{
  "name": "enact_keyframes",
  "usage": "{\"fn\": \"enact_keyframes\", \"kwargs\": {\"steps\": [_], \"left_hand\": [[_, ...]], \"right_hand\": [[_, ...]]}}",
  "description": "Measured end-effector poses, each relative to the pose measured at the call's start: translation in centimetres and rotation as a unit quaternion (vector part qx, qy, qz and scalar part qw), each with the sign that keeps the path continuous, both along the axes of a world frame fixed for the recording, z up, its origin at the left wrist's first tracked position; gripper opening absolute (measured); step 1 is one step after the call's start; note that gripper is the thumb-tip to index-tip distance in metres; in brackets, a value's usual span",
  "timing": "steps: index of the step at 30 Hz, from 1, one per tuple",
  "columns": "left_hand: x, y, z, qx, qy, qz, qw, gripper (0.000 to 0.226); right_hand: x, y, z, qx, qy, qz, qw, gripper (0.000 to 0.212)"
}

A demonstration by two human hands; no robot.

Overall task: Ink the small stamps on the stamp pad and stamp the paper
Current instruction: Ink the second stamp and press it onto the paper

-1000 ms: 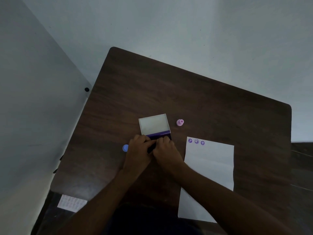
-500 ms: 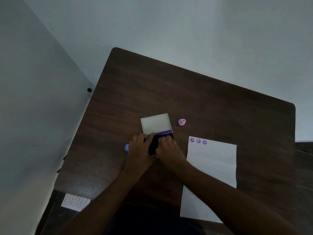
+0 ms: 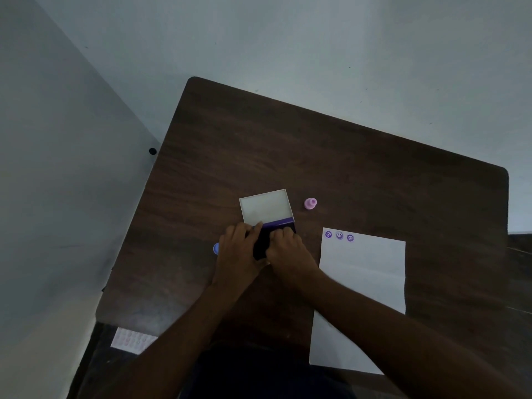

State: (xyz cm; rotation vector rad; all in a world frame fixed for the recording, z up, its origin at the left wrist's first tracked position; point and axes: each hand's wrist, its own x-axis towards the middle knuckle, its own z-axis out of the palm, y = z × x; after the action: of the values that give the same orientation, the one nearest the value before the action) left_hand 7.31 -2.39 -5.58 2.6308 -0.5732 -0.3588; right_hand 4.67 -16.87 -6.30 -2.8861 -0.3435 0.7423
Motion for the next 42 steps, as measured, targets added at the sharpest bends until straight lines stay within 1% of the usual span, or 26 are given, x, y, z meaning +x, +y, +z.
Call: {"fn": "enact_keyframes", "kwargs": {"steps": [6,10,15,19,21,22,23,24,25,26,27,28,29,30,31,32,33,34,35,36,37,38,40,42], "left_hand": [[0.3,-0.1,0.1,-0.005,-0.005,-0.001,1.000,0.076],[0.3,0.0,0.1,-0.007,-0.013,-0.001,1.000,0.075],[0.2,-0.1,-0.1,-0.011,-0.006,0.003,1.000,0.075],[0.2,-0.2,0.0,-0.005,0.009,-0.005,1.000,0.080],[0.3,-0.3,0.1,-0.010,0.015,0.000,1.000,0.083],[0.3,-0.4,0.4,-0.021,0.022,0.008,1.000,0.084],[0.4,-0.5,0.7,-0.038,0.029,0.019,0.999,0.083],[0.4,-0.4,1.0,-0.057,0.033,0.031,0.997,0.081],[0.4,-0.4,1.5,-0.076,0.036,0.041,0.996,0.079],[0.4,-0.3,2.1,-0.099,0.043,0.053,0.993,0.076],[0.3,-0.1,3.0,-0.128,0.063,0.066,0.988,0.072],[0.1,-0.1,4.0,-0.164,0.089,0.075,0.980,0.067],[-0.1,-0.2,5.0,-0.194,0.107,0.075,0.972,0.061],[-0.3,-0.5,6.2,-0.220,0.115,0.071,0.966,0.057],[-0.6,-0.8,7.4,-0.242,0.120,0.064,0.961,0.055],[-0.9,-1.3,8.6,-0.263,0.125,0.056,0.955,0.055],[-1.2,-1.8,9.8,-0.273,0.125,0.051,0.952,0.056],[-1.5,-2.4,11.0,-0.277,0.123,0.048,0.952,0.057],[-1.9,-3.1,12.1,-0.277,0.120,0.050,0.952,0.056],[-2.2,-3.6,13.2,-0.284,0.116,0.055,0.950,0.055],[-2.5,-4.3,14.3,-0.294,0.104,0.055,0.948,0.054],[-2.7,-4.8,15.2,-0.303,0.085,0.050,0.948,0.053],[-3.0,-5.8,16.2,-0.297,0.053,0.029,0.953,0.053],[-3.0,-6.5,16.6,-0.264,0.065,0.022,0.962,0.052]], "right_hand": [[-0.1,0.0,-0.1,0.011,-0.017,-0.006,1.000,0.045],[-0.1,0.0,-0.1,-0.005,-0.029,0.015,0.999,0.045],[-0.1,0.2,0.0,0.011,-0.025,-0.006,1.000,0.045],[-0.2,0.4,0.5,-0.001,-0.031,-0.006,1.000,0.043],[0.0,0.2,1.0,-0.009,-0.012,-0.013,1.000,0.045],[0.3,0.1,1.5,-0.003,0.013,-0.036,0.999,0.045],[0.6,-0.2,2.1,0.020,0.031,-0.083,0.996,0.042],[0.9,-0.4,2.9,0.057,0.045,-0.146,0.987,0.037],[1.1,-0.8,3.8,0.102,0.055,-0.216,0.969,0.030],[1.0,-1.3,4.9,0.152,0.069,-0.285,0.944,0.025],[0.5,-1.7,6.0,0.214,0.075,-0.355,0.907,0.023],[-0.4,-2.1,7.0,0.298,0.065,-0.427,0.851,0.022],[-1.4,-2.4,8.3,0.398,0.068,-0.506,0.763,0.022],[-2.3,-2.7,9.4,0.496,0.090,-0.565,0.653,0.023],[-3.2,-3.0,10.4,0.590,0.116,-0.584,0.545,0.025],[-4.0,-3.3,11.1,0.667,0.133,-0.581,0.447,0.027],[-4.6,-3.5,12.0,0.718,0.145,-0.572,0.368,0.029],[-5.1,-3.6,12.8,0.756,0.154,-0.561,0.300,0.030],[-5.4,-3.6,13.4,0.783,0.163,-0.548,0.243,0.031],[-5.6,-3.6,13.8,0.799,0.169,-0.541,0.202,0.033],[-5.9,-3.6,14.3,0.808,0.170,-0.536,0.177,0.034],[-6.1,-3.6,14.6,0.814,0.168,-0.532,0.161,0.035],[-6.4,-3.7,15.3,0.822,0.155,-0.529,0.143,0.034],[-6.7,-4.0,15.5,0.827,0.142,-0.526,0.141,0.035]]}}
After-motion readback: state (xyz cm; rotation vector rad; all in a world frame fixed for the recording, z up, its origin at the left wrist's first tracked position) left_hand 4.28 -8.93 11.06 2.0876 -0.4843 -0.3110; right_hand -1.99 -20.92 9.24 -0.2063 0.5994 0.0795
